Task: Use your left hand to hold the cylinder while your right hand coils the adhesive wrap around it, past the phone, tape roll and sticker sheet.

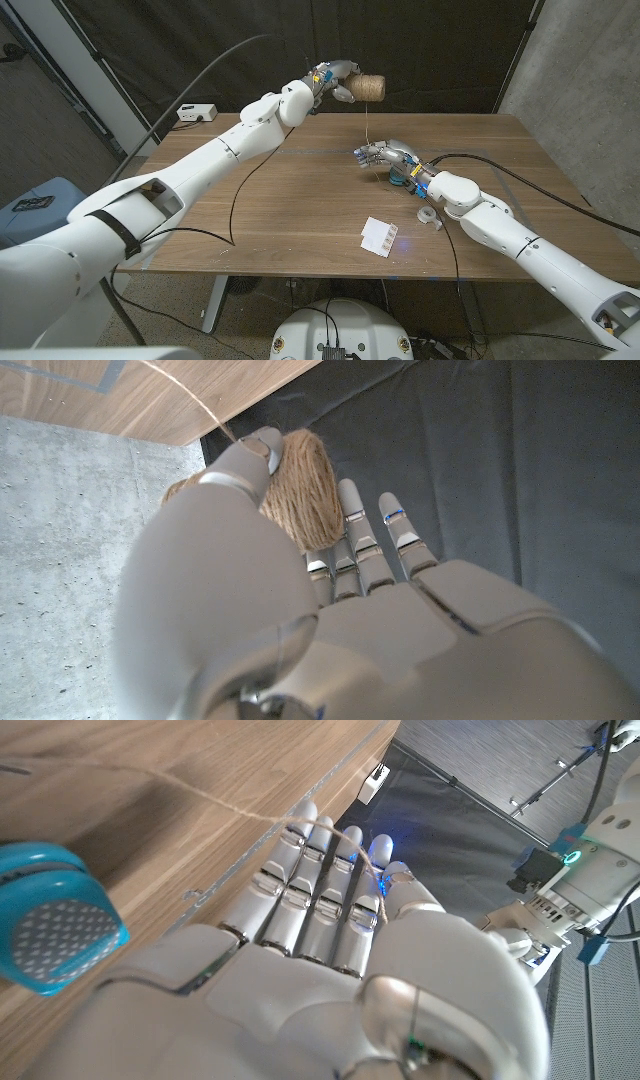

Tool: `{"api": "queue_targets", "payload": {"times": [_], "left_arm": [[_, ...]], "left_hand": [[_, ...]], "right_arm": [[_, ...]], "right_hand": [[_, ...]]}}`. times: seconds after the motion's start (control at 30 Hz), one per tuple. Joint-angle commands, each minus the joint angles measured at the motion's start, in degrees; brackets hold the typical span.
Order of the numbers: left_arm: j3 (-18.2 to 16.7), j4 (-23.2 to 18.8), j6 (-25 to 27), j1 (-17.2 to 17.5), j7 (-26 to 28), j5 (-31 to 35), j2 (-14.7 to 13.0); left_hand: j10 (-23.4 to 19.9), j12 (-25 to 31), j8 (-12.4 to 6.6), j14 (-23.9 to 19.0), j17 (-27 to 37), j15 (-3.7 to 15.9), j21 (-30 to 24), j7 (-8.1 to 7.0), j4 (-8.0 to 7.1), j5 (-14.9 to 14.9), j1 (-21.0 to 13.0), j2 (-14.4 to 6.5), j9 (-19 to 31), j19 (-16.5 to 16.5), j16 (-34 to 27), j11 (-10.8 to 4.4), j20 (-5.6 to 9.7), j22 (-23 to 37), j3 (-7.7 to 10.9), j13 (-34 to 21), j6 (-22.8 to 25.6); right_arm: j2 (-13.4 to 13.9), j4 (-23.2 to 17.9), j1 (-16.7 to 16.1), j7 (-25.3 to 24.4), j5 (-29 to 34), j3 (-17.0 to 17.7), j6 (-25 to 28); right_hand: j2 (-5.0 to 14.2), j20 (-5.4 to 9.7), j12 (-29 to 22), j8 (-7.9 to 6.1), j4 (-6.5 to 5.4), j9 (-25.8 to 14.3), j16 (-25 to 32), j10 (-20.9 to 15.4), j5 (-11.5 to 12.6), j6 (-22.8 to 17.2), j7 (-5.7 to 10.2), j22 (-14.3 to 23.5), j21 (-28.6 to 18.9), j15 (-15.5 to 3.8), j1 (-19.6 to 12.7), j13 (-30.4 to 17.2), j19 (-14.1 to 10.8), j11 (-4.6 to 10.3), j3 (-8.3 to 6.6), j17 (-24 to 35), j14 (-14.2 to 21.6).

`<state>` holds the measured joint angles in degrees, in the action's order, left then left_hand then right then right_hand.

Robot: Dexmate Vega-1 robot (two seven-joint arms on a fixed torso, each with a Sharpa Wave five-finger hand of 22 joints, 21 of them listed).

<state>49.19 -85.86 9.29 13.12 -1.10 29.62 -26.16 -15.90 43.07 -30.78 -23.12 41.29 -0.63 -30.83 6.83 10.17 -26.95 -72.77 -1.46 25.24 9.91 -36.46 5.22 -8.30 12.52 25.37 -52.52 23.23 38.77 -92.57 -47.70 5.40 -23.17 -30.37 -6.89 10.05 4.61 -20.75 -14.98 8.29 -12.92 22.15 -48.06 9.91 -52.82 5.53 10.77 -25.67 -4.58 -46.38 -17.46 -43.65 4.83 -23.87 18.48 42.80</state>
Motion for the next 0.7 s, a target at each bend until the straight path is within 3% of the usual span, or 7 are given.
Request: {"api": "queue_targets", "payload": {"times": [0.03,0.33,0.7], "left_arm": [[0.98,-1.07,5.31,0.74,2.37,1.19,1.28],[1.87,-2.86,9.8,1.54,2.9,2.16,2.0],[2.33,-4.3,11.75,2.46,4.11,2.15,2.12]], "left_hand": [[-6.06,0.42,-17.4,-0.36,0.32,-0.68,-0.53,-2.46,-0.61,-0.56,-2.3,-3.61,0.79,-0.15,-0.38,-4.41,-0.13,0.16,0.31,-1.24,7.41],[-6.16,0.62,-17.58,-0.24,0.69,-1.22,-0.63,-2.05,-0.47,-0.71,-2.72,-3.56,1.06,-0.29,-0.75,-4.08,-0.37,0.22,0.21,-1.52,7.42],[-6.2,0.72,-17.59,-0.1,0.97,-1.52,-0.8,-1.76,-0.52,-0.95,-2.97,-3.5,1.12,-0.37,-1.03,-3.83,-0.71,0.29,0.1,-1.66,7.38]], "right_arm": [[-0.14,-1.62,0.02,1.37,-0.02,-0.35,-1.52],[0.48,-3.36,-1.02,2.14,-0.46,-0.03,-2.73],[1.08,-4.82,-1.98,2.3,-0.51,0.17,-3.13]], "right_hand": [[-0.01,5.17,0.1,0.33,-0.37,-0.12,-0.12,-0.53,0.01,-0.52,0.13,0.15,-0.24,-7.9,-0.43,-0.2,0.24,-0.02,-0.15,0.26,0.58],[-0.03,5.17,0.12,0.36,-0.36,-0.13,-0.1,-0.63,0.02,-0.62,0.14,0.14,-0.36,-7.92,-0.47,-0.25,0.16,-0.02,-0.12,0.31,0.68],[0.0,5.18,0.24,0.44,-0.38,-0.14,-0.2,-0.63,0.03,-0.64,-0.04,0.13,-0.48,-7.91,-0.49,-0.25,0.15,-0.07,-0.13,0.32,0.73]]}}
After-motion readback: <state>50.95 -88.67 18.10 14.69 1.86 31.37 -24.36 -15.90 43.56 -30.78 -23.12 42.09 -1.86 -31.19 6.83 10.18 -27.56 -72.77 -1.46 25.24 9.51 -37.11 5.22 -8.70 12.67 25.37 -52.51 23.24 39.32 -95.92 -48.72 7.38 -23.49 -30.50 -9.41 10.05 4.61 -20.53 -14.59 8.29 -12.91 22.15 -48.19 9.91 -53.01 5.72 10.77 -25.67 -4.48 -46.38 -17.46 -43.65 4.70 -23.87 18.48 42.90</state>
